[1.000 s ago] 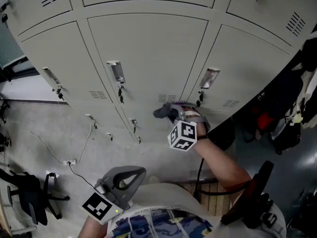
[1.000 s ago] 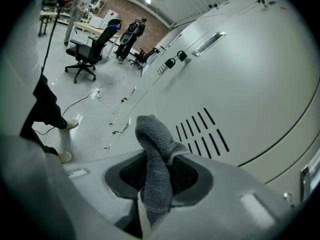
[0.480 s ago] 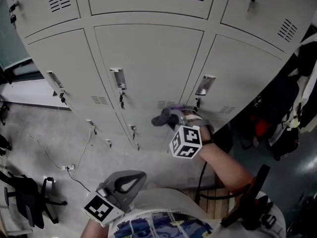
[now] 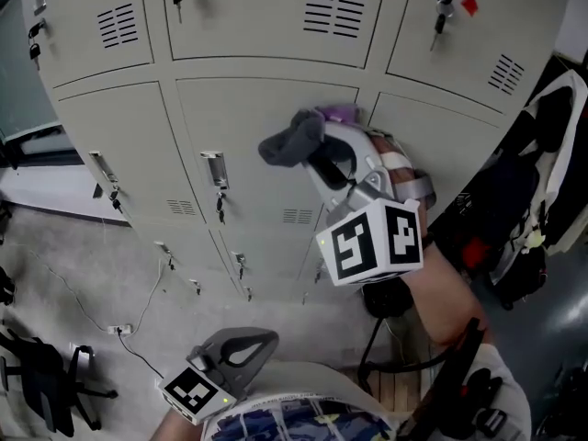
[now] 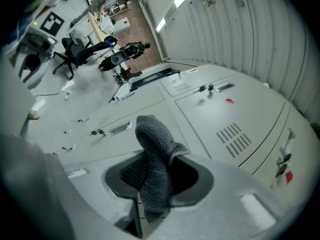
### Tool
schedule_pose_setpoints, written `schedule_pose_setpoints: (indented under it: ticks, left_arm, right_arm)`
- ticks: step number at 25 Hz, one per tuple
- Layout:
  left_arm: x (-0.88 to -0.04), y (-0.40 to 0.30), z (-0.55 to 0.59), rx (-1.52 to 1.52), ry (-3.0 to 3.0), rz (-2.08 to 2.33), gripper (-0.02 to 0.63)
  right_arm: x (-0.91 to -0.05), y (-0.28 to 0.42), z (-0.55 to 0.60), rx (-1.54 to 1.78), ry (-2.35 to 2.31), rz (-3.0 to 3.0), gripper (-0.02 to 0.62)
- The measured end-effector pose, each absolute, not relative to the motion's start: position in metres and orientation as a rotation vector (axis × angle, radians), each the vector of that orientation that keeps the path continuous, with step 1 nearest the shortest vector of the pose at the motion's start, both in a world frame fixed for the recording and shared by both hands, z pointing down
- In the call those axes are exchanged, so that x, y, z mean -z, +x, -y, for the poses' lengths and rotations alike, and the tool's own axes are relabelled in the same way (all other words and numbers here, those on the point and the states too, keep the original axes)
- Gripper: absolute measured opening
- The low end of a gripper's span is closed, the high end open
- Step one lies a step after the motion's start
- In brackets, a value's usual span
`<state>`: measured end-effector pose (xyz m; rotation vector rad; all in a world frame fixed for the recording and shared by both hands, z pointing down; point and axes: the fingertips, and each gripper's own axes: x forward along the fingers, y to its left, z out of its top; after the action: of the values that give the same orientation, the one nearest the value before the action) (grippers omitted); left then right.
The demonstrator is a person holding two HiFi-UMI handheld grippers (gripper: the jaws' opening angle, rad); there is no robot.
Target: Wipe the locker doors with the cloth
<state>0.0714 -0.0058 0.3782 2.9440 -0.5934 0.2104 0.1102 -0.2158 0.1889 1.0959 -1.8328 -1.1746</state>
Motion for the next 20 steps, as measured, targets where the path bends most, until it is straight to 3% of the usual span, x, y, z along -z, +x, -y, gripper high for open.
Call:
schedule_pose_setpoints:
  ticks: [7, 20]
  left_arm:
    - [-0.374, 0.069, 0.003, -0.216, 2.952, 0.626, 0.002]
    - [-0.377, 0.067, 0.009, -0.228, 2.932, 0.677, 0.002]
  right_arm:
    - [-0.157, 0.103, 0.243, 1.273, 1.152, 1.769, 0.115]
    - [-0.252, 0.108, 0.252, 1.091, 1.046, 1.835, 0.114]
